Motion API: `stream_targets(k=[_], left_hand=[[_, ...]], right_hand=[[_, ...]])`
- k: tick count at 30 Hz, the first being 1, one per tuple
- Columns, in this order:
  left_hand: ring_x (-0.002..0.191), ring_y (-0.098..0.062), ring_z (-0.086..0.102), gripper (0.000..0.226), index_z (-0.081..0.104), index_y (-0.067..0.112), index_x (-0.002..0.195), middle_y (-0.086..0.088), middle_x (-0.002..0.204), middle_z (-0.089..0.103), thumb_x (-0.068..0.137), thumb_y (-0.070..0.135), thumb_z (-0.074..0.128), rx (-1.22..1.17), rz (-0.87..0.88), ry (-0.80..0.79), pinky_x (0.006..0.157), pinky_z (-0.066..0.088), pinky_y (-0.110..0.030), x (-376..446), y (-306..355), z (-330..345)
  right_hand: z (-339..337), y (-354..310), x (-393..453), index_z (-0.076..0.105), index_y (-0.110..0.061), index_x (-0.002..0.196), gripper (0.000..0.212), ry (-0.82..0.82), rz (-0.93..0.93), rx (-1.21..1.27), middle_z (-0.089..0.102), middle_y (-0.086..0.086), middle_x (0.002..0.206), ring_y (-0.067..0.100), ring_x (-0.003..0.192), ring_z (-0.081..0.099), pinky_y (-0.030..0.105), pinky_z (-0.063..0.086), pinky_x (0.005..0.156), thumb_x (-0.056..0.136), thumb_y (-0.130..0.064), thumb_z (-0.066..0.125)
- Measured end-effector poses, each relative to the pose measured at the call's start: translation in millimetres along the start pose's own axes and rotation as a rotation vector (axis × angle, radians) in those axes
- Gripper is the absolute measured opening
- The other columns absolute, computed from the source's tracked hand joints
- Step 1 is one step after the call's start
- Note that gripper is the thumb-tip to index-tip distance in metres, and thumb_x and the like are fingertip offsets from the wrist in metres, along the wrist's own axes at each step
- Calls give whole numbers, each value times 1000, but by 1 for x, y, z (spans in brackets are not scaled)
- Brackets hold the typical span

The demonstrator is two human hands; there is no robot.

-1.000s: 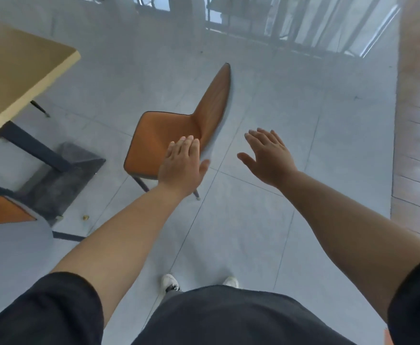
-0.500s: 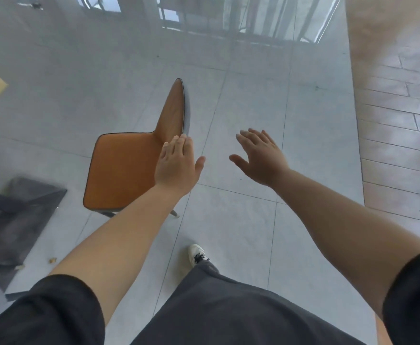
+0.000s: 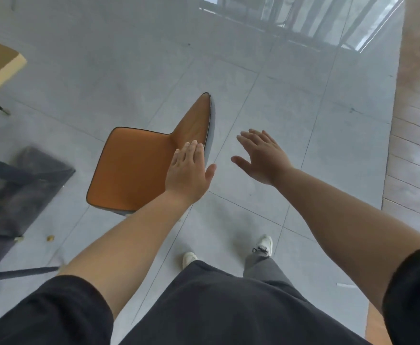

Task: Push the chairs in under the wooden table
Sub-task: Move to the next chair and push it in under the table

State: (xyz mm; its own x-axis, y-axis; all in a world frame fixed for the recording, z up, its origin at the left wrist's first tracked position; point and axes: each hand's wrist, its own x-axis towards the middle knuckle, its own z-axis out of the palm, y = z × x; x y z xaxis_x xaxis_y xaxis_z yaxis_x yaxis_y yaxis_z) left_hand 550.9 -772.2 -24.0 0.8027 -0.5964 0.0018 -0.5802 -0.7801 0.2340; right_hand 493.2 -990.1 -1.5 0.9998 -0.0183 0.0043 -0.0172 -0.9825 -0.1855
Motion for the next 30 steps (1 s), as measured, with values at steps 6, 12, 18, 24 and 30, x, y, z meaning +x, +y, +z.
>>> stream_targets(k=[6, 12, 18, 24, 30], left_hand=[[142, -33, 28, 68, 34, 4, 144, -18, 151, 36, 100, 54, 24, 67, -145, 36, 116, 16, -44, 27, -4, 12], [136, -33, 39, 66, 39, 3, 141, -17, 146, 44, 98, 52, 29, 71, -480, 58, 112, 29, -44, 47, 33, 32], [120, -28, 55, 59, 41, 6, 139, -11, 136, 55, 99, 51, 35, -19, -807, 58, 92, 49, -37, 55, 65, 40], [78, -21, 60, 49, 54, 12, 109, -3, 92, 65, 97, 55, 34, 96, -915, 24, 55, 49, -31, 61, 69, 37], [77, -20, 60, 66, 52, 13, 105, -2, 91, 64, 93, 63, 12, 147, -932, -10, 54, 42, -28, 55, 60, 38]], right_hand=[[8, 23, 77, 35, -11, 146, 69, -55, -235, 7, 37, 7, 151, 24, 144, 22, 38, 8, 118, 94, -57, 37], [5, 50, 161, 41, -12, 142, 69, -140, -640, 1, 45, 8, 146, 27, 140, 31, 43, 18, 117, 92, -59, 38], [10, 62, 205, 42, -12, 140, 69, -214, -895, -43, 47, 7, 144, 26, 139, 32, 38, 16, 115, 90, -61, 38], [26, 51, 232, 42, -16, 138, 71, -326, -1070, -133, 45, 4, 145, 25, 139, 30, 43, 18, 117, 89, -67, 35], [31, 37, 257, 50, -23, 125, 72, -350, -1198, -176, 58, -1, 129, 24, 122, 50, 41, 30, 107, 83, -77, 26]])
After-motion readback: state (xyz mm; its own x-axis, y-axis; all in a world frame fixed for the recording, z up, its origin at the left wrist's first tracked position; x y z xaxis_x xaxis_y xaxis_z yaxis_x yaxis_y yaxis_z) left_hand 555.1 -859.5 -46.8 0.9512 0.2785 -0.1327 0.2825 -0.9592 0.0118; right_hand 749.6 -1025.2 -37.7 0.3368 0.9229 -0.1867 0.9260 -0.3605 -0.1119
